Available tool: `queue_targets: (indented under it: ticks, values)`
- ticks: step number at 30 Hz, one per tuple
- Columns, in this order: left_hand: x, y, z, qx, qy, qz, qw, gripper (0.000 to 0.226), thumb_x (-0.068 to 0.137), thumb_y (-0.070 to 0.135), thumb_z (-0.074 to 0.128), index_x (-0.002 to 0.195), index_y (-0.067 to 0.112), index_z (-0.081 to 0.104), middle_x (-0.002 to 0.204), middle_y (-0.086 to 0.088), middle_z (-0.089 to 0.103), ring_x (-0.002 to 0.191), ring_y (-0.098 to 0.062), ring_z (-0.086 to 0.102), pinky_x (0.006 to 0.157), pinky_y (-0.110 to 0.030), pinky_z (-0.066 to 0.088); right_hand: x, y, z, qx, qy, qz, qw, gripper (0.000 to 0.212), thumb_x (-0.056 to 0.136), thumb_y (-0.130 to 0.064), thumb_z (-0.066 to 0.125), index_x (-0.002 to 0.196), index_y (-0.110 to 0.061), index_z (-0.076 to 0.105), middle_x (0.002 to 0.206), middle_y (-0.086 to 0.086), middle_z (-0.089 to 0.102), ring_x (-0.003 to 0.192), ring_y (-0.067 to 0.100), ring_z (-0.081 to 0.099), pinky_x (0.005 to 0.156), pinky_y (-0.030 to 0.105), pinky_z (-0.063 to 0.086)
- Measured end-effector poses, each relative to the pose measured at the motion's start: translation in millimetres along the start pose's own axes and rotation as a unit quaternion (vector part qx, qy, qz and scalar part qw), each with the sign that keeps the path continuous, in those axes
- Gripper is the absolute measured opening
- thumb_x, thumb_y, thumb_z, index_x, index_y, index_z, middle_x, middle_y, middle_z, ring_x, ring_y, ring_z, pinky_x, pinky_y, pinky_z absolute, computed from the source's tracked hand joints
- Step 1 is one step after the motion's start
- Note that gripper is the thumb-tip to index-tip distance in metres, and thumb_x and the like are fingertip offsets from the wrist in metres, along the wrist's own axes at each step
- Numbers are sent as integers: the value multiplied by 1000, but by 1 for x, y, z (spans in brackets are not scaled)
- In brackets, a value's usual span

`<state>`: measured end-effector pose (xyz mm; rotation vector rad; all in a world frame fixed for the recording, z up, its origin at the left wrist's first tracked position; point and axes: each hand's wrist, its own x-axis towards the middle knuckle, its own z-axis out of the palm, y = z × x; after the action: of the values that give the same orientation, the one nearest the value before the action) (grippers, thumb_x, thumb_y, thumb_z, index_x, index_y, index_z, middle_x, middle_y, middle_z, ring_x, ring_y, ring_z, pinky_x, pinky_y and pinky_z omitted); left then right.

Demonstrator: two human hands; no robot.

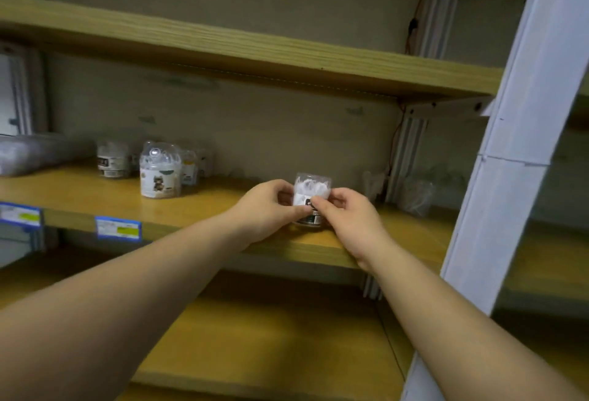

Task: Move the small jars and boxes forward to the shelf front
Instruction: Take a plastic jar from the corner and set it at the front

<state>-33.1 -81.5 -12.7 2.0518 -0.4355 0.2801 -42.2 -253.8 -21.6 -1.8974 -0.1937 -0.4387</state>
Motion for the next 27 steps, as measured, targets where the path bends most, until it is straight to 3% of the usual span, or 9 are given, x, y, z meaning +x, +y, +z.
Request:
queue_targets:
  ticks: [3, 6, 11, 18, 21, 25, 27]
  values:
    - [-6, 5, 0, 1, 14, 2, 1000, 37, 82, 34, 80, 115, 23, 68, 101, 11, 73, 93, 0, 67, 74, -14, 50, -8, -3, -4, -2, -25, -7, 1000, 35, 92, -15, 69, 126, -21, 63, 115, -8, 72, 107, 6, 67, 97, 31, 54]
    - [-5, 7, 3, 27, 19, 6, 999, 37, 85, 30, 78, 119, 21, 68, 106, 10, 72, 92, 5, 64, 72, -9, 46, -8, -3, -4, -13, -10, -10, 1000, 37, 91, -13, 70, 126, -21, 64, 117, -7, 71, 107, 7, 66, 97, 33, 54]
    - [2, -1, 4, 35, 17, -1, 999, 43, 85, 32, 77, 125, 19, 68, 113, 7, 73, 100, -3, 67, 94, -27, 54, -4, 4, 2, -29, 38, -17, 999, 35, 88, -19, 74, 121, -20, 68, 109, -9, 73, 102, 9, 68, 87, 32, 57]
    - [-12, -2, -5, 29, 63, -15, 997, 47, 80, 32, 82, 119, 11, 65, 109, 0, 73, 100, -13, 69, 93, -36, 56, -16, -13, 2, -31, -19, -41, 999, 32, 88, -15, 75, 119, -15, 68, 107, -6, 73, 94, 1, 67, 70, 12, 49]
    - [-24, -10, -37, 22, 60, -3, 998, 48, 80, 32, 82, 120, 13, 65, 109, 2, 73, 100, -11, 68, 93, -35, 57, -25, -33, 25, -7, -30, -49, 998, 29, 87, -13, 75, 115, -14, 68, 100, -9, 71, 90, -2, 65, 67, 9, 49]
    - [-44, -35, -120, 9, 68, 8, 998, 49, 79, 33, 83, 121, 15, 64, 109, 3, 74, 102, -11, 69, 96, -36, 56, -28, -73, 100, 2, -10, -82, 997, 26, 87, -14, 76, 112, -16, 68, 102, -7, 72, 96, 7, 68, 83, 23, 54]
    - [-55, -61, -168, -6, 71, 13, 997, 45, 77, 29, 85, 116, 14, 66, 106, 0, 76, 102, -15, 72, 95, -41, 56, -27, -90, 152, -10, -10, -94, 995, 24, 86, -16, 76, 109, -17, 68, 99, -7, 72, 94, 8, 68, 83, 25, 54]
